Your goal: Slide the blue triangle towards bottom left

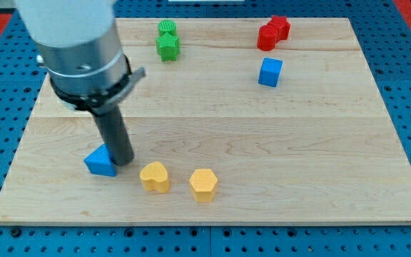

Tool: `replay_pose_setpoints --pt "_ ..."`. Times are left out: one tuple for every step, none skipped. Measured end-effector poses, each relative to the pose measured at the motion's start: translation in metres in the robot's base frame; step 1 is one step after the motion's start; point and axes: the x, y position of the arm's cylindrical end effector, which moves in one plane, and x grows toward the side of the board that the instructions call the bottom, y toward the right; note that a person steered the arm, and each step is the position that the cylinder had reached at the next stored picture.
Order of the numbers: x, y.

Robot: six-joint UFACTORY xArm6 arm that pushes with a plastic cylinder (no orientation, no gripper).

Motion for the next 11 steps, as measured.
replay_pose_setpoints --pt "-0.005 -0.028" --pt "0.000 -0.029" --pt "0.015 0.037" --pt "0.026 0.009" --pt "0.026 -0.026" --pt "0.026 0.001" --pt "0.020 0.095" --pt "0.001 0.185" --pt "-0.036 0.263" --pt "-0.087 0.339" --pt "-0.137 0.350"
